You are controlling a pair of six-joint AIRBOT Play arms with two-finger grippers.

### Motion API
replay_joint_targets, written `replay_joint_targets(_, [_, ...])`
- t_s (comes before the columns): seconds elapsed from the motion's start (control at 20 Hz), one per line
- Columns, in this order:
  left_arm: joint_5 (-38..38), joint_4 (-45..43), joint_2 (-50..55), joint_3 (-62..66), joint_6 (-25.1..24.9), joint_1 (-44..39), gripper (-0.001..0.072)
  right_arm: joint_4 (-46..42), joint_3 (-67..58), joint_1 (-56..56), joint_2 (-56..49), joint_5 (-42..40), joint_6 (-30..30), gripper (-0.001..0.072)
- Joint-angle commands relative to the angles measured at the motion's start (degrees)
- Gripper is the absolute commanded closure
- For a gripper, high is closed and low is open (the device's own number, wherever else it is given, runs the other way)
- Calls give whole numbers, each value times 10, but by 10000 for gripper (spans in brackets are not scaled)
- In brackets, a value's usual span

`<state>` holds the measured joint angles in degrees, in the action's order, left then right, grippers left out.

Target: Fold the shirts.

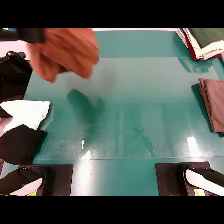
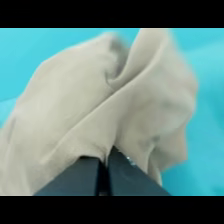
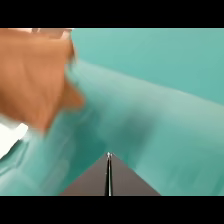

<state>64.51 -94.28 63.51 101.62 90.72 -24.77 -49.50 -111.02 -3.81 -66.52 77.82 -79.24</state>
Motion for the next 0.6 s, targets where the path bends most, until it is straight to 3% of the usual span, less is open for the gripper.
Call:
replay_joint_targets(0.0, [3,36,41,3,-3,-133,684,0,7,-17,27,-9,0,692])
replay_joint_targets(0.05, [-5,51,70,3,-7,-161,684,0,7,-20,32,-8,0,692])
replay_joint_targets(0.1, [-21,78,103,3,-18,-186,614,0,7,-20,37,-8,0,692])
replay_joint_targets(0.15, [-43,110,136,3,-27,-203,210,0,7,-20,42,-7,0,692])
replay_joint_targets(0.2, [-66,136,162,3,-27,-210,17,0,7,-20,45,-5,0,692])
replay_joint_targets(0.25, [-81,153,181,4,-26,-210,65,0,7,-20,49,-1,0,692])
replay_joint_targets(0.35, [-79,152,189,5,-7,-179,66,0,8,-20,57,8,0,692])
replay_joint_targets(0.55, [62,152,166,1,34,2,67,0,7,-20,65,8,0,691])
